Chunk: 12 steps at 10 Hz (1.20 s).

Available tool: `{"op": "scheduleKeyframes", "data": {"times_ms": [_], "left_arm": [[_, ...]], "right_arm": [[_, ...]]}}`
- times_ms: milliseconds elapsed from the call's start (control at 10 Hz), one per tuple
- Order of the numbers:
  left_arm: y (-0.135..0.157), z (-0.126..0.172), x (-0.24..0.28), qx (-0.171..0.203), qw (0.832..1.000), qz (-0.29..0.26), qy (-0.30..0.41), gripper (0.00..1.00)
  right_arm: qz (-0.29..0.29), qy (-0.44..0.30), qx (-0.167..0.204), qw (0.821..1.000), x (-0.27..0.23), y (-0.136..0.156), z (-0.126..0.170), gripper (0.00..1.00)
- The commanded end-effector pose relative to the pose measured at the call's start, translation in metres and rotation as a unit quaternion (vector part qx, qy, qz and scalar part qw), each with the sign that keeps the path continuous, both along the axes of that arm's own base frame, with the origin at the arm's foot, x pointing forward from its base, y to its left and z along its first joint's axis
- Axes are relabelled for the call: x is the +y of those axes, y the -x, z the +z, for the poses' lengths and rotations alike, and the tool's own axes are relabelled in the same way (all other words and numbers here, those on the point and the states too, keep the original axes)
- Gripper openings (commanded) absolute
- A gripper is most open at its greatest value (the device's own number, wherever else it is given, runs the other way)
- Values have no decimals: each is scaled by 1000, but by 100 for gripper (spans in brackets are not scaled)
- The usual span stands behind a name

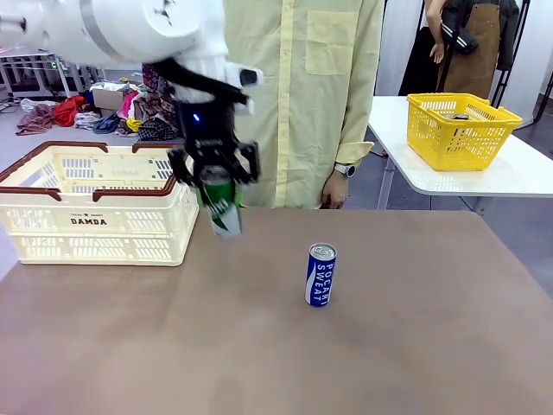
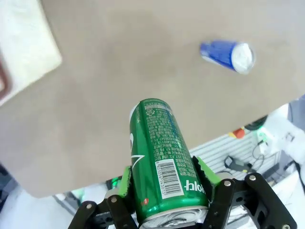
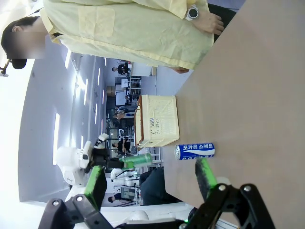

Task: Place the drinks into the Shopping basket.
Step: Pick up one drink and place it into the Shopping basket.

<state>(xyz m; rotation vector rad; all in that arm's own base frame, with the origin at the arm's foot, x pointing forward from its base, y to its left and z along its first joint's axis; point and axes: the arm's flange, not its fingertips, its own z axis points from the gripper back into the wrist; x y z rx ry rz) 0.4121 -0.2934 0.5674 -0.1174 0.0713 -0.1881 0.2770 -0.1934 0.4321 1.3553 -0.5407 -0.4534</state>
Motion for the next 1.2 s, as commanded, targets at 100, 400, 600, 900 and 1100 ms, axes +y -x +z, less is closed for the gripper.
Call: {"op": "scheduleKeyframes", "data": {"times_ms": [100,400,600,900,1100], "left_arm": [[-56,82,101,43,998,-16,-54,0],[-94,116,214,-34,998,33,42,0],[-102,94,244,-41,993,93,65,0],[-94,118,242,-28,998,49,19,0],[-94,118,242,-28,998,49,19,0]], "right_arm": [[-3,-2,-14,1000,-1,-3,3,100],[-3,-2,-14,1000,-1,-3,3,100],[-3,-2,-14,1000,-1,-3,3,100],[-3,-2,-14,1000,-1,-3,3,100],[-3,-2,-14,1000,-1,-3,3,100]]}}
